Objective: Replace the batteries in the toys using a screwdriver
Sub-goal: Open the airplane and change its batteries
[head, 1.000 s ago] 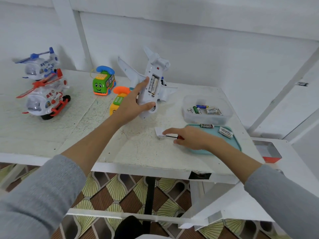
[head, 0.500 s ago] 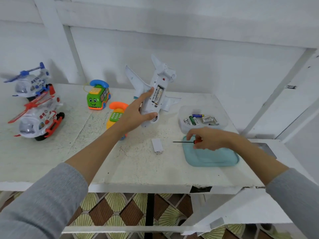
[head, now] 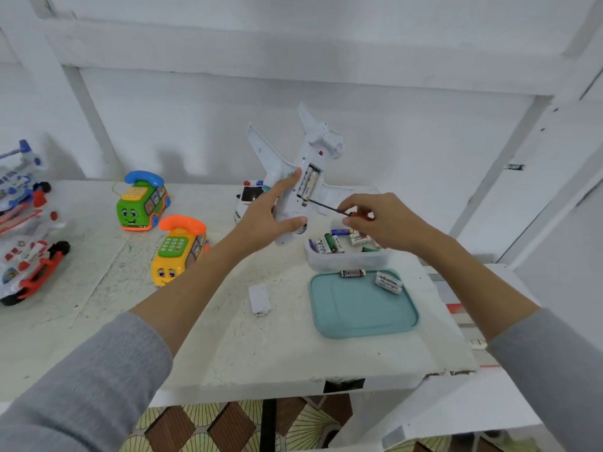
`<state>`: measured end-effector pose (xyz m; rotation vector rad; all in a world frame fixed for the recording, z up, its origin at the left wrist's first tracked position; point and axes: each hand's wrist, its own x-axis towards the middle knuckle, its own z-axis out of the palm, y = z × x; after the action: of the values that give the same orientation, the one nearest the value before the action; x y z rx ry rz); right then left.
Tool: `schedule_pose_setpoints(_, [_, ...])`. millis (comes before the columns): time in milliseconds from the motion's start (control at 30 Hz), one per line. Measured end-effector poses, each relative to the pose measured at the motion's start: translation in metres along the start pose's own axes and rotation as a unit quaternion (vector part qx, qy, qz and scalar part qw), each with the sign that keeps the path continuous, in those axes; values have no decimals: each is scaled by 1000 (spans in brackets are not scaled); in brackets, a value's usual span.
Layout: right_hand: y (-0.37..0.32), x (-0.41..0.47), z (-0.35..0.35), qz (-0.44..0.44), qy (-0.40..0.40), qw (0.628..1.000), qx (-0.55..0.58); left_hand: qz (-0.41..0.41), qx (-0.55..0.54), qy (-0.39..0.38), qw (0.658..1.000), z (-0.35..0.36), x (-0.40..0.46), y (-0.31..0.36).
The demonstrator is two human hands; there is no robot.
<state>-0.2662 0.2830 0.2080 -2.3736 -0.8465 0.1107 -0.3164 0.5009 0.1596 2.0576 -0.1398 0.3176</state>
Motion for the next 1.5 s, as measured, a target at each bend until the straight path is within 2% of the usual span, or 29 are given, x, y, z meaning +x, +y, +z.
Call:
schedule_pose_setpoints(267, [43, 3, -32, -33, -4, 999, -31, -3, 9, 27, 1000, 51, 29, 17])
schedule_pose_setpoints(533, [75, 8, -21, -52, 61, 987, -136, -14, 9, 78, 997, 89, 52, 17])
schedule_pose_setpoints(800, [94, 6, -1, -67, 111, 985, -110, -49, -39, 107, 992, 99, 63, 14])
schedule_pose_setpoints(1000, [97, 8, -17, -70, 99, 990, -70, -38, -27, 63, 997, 84, 66, 9])
schedule_pose_setpoints(1233, [94, 33, -52, -64, 137, 973, -175, -20, 55, 4, 998, 57, 72, 9])
schedule_pose_setpoints(1500, [85, 50, -62, -71, 120, 964, -226, -2, 106, -37, 994, 48, 79, 8])
